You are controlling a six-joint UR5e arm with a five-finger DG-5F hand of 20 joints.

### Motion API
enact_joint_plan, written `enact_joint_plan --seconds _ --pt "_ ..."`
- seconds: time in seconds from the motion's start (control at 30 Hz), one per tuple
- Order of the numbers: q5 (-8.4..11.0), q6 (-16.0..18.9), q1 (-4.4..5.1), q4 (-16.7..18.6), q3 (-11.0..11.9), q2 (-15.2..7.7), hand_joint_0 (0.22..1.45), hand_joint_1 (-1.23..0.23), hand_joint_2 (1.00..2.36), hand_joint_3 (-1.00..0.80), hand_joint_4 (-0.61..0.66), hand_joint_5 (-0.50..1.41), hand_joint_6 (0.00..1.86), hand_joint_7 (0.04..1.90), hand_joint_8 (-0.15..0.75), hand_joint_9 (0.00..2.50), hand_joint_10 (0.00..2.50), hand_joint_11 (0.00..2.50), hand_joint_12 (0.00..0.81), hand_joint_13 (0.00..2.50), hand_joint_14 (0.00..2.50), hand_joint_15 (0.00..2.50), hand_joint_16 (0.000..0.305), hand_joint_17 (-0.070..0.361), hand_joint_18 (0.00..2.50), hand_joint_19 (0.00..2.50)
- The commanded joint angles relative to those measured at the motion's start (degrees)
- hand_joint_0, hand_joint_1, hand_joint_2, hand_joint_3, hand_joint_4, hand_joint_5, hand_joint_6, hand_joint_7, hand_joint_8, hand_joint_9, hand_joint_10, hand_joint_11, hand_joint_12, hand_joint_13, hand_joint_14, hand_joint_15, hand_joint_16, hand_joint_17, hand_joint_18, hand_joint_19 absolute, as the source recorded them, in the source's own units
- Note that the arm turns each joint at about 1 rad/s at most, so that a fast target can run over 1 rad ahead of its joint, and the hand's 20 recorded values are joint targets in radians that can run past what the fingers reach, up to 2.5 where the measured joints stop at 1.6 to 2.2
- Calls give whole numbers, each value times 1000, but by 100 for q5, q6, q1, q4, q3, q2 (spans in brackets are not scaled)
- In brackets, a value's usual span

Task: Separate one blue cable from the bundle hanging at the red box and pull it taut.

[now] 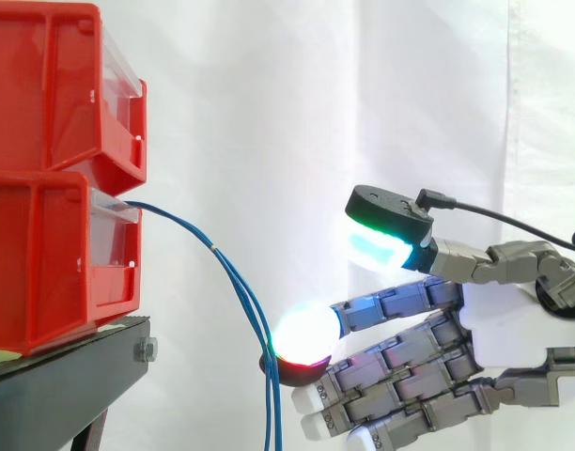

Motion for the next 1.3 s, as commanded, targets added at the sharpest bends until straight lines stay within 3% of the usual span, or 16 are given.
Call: enact_joint_plan --seconds 0.0,0.03,0.1,0.17,0.43,0.6,0.63,0.67,0.8,1.27 --pt "10 -67 0 109 49 -121 554 -484 1000 -499 272 -188 503 899 269 577 13 403 295 358 7 168 39 87 341 341" --pt "10 -15 0 82 207 -200 553 -483 1000 -500 271 -188 503 902 269 578 15 406 295 359 8 168 39 87 341 342" --pt "-8 20 0 65 251 -297 553 -483 1000 -498 269 -188 503 903 270 578 12 393 295 360 7 172 39 87 341 349" --pt "-25 135 -9 12 435 -446 554 -483 1000 -498 270 -188 503 899 269 578 15 405 296 365 7 170 39 87 343 339" --pt "-60 -23 9 47 629 -472 550 -482 1000 -500 266 -189 503 902 270 576 13 402 301 373 7 182 39 87 339 339" --pt "-175 -138 44 100 848 -631 522 -495 1000 -500 271 -189 503 903 274 578 12 400 310 379 7 190 40 90 335 352" --pt "-271 -138 62 126 901 -675 516 -506 1000 -500 270 -189 503 902 276 579 12 396 313 384 7 194 40 91 337 352" --pt "-315 -199 114 293 910 -675 510 -513 1000 -500 272 -189 503 905 277 579 12 400 314 387 7 187 41 92 339 350" --pt "-315 -261 185 329 927 -675 503 -537 1000 -500 277 -188 503 902 278 585 12 405 316 396 7 191 41 93 342 349" --pt "-289 -147 316 399 927 -675 548 -575 1000 -500 278 -177 503 933 266 616 13 415 303 431 8 202 37 84 364 355"
